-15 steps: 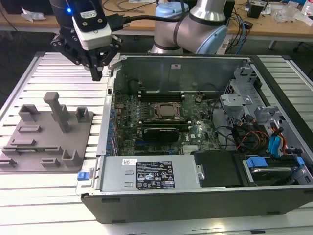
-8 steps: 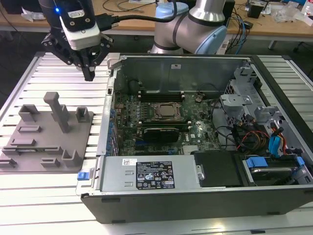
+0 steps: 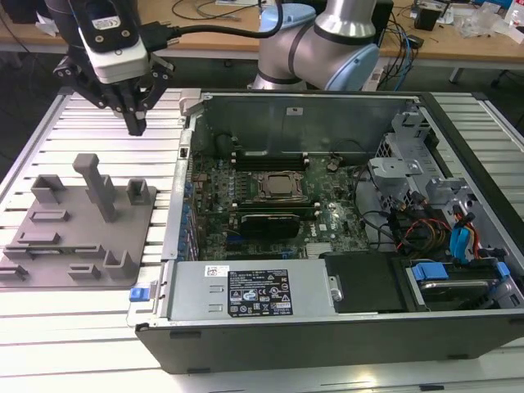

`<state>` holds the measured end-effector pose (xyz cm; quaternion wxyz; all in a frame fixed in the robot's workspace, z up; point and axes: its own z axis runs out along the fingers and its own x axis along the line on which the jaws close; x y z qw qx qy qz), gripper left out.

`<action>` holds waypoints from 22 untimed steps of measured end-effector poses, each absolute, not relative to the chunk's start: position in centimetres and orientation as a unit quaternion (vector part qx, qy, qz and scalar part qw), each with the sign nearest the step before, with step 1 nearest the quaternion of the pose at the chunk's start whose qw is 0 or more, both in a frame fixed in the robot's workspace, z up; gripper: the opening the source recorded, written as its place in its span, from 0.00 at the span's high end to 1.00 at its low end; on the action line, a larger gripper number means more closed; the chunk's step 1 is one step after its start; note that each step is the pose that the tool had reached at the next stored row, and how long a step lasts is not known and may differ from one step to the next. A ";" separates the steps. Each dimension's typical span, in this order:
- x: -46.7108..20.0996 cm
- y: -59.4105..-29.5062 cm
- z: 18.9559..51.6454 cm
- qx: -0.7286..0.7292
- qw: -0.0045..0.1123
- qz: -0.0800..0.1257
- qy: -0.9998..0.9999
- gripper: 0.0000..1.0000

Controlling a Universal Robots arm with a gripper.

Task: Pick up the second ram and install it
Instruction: 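Reach for the second ram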

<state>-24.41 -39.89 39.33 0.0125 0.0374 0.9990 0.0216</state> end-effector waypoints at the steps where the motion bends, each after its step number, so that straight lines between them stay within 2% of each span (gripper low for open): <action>1: -24.6 -39.9 39.3 0.037 0.013 0.022 0.999 0.92; 22: -29.0 -39.9 39.3 0.037 0.013 0.022 0.999 0.92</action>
